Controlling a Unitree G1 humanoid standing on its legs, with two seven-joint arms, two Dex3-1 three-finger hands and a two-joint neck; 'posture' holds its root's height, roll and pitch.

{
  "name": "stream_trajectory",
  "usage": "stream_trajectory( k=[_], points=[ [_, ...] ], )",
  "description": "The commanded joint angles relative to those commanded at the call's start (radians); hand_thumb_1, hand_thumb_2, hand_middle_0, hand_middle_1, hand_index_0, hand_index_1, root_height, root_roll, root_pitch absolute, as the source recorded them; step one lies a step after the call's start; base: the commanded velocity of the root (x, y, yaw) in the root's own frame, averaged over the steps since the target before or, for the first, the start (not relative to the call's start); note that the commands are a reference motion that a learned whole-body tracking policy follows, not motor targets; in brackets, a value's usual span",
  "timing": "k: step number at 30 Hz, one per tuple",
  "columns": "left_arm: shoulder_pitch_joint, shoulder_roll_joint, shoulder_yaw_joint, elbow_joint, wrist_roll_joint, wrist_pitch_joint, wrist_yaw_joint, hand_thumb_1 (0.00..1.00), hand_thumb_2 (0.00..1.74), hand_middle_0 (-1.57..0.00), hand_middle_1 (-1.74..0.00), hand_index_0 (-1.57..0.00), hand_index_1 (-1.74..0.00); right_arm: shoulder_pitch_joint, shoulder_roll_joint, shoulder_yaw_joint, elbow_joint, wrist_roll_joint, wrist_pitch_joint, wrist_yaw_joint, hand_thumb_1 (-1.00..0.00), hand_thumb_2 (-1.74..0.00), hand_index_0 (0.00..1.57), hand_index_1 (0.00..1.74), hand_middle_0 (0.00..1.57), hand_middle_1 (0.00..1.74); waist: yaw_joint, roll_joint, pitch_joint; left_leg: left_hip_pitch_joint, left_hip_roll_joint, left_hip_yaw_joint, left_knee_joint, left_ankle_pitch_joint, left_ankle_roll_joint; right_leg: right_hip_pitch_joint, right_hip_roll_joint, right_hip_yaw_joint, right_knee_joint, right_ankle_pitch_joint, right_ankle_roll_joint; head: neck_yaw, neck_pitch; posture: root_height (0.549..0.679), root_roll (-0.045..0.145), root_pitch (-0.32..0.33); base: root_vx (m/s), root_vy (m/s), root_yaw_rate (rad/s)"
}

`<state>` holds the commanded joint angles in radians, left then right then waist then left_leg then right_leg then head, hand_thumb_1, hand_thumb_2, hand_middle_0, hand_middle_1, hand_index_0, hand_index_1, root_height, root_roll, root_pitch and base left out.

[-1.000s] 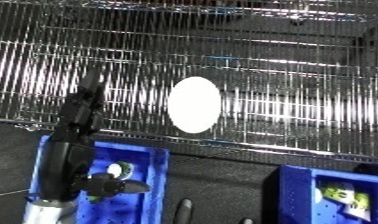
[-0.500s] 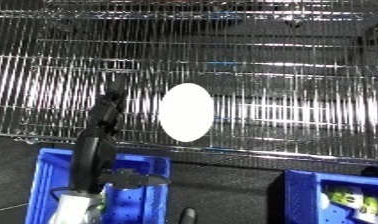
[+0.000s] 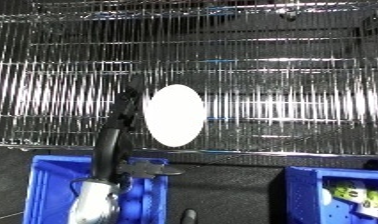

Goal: Pick up the object and place it into the box

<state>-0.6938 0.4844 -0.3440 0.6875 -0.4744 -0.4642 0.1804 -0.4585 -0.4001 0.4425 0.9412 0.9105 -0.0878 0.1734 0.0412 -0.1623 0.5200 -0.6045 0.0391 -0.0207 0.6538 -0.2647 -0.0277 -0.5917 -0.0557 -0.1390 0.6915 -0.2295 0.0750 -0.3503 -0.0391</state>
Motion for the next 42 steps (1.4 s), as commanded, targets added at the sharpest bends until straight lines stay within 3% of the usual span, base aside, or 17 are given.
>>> stream_trajectory(
  k=[4,10,24,33,37,42],
  points=[
    [-0.036,-0.002,-0.002,0.032,-0.015,0.01,-0.015,0.0,0.0,0.0,0.0,0.0,0.0,-0.004,0.003,0.007,-0.01,0.007,-0.003,-0.003,0.0,0.0,0.0,0.0,0.0,0.0,-0.011,-0.009,0.0,-0.007,0.004,0.002,0.004,-0.003,-0.0014,-0.005,0.0038,0.004,-0.005,0.003,0.0025,-0.024,0.0,0.638,-0.01,0.17,-0.004,0.001,-0.048],
    [-0.087,-0.013,-0.014,0.068,-0.039,0.015,-0.044,0.3,0.52,-0.47,-0.52,-0.47,-0.52,-0.005,0.016,0.019,-0.016,0.012,-0.003,-0.009,0.0,0.0,0.0,0.0,0.0,0.0,-0.026,-0.016,0.0,-0.002,0.006,0.005,0.002,-0.008,-0.0024,-0.002,0.0048,0.01,-0.013,0.006,0.006,-0.046,0.009,0.639,-0.01,0.171,0.004,0.002,-0.026],
    [-0.111,-0.041,-0.032,0.089,-0.033,0.02,-0.053,1.0,1.74,-1.57,-1.74,-1.57,-1.74,-0.005,0.041,0.023,-0.008,0.003,-0.013,-0.025,0.0,0.0,0.0,0.0,0.0,0.0,-0.027,-0.006,0.0,0.029,-0.001,0.007,-0.017,-0.008,-0.007,0.025,-0.0082,0.009,-0.037,0.008,0.0119,-0.055,0.003,0.642,-0.003,0.162,-0.001,0.003,0.006],
    [-0.074,-0.025,-0.011,0.1,-0.061,0.015,-0.065,1.0,1.74,-1.57,-1.74,-1.57,-1.74,0.003,0.047,0.015,0.012,0.005,-0.013,-0.017,0.0,0.0,0.0,0.0,0.0,0.0,-0.011,0.009,0.0,0.057,-0.012,0.001,-0.041,-0.001,-0.0075,0.05,-0.0156,0.005,-0.052,0.005,0.0096,-0.055,-0.013,0.645,0.002,0.152,-0.02,-0.002,0.043],
    [-0.026,-0.015,0.011,0.071,-0.125,-0.015,-0.108,1.0,1.74,-1.57,-1.74,-1.57,-1.74,0.018,0.055,-0.001,0.042,0.004,-0.018,-0.017,0.0,0.0,0.0,0.0,0.0,0.0,0.006,0.027,0.0,0.079,-0.018,-0.005,-0.075,0.013,-0.0106,0.065,-0.0235,0.001,-0.071,0.007,0.01,-0.036,-0.025,0.647,0.007,0.149,-0.015,-0.003,0.1],
    [0.081,0.005,0.057,-0.052,-0.171,-0.081,-0.12,1.0,1.74,-1.57,-1.74,-1.57,-1.74,0.056,0.052,-0.033,0.078,0.011,-0.039,-0.01,0.0,0.0,0.0,0.0,0.0,0.0,0.038,0.056,0.0,0.11,-0.032,-0.012,-0.133,0.035,-0.0133,0.089,-0.0352,-0.01,-0.115,0.017,0.0152,0.025,-0.047,0.651,0.014,0.151,-0.01,-0.005,0.134]
  ],
)
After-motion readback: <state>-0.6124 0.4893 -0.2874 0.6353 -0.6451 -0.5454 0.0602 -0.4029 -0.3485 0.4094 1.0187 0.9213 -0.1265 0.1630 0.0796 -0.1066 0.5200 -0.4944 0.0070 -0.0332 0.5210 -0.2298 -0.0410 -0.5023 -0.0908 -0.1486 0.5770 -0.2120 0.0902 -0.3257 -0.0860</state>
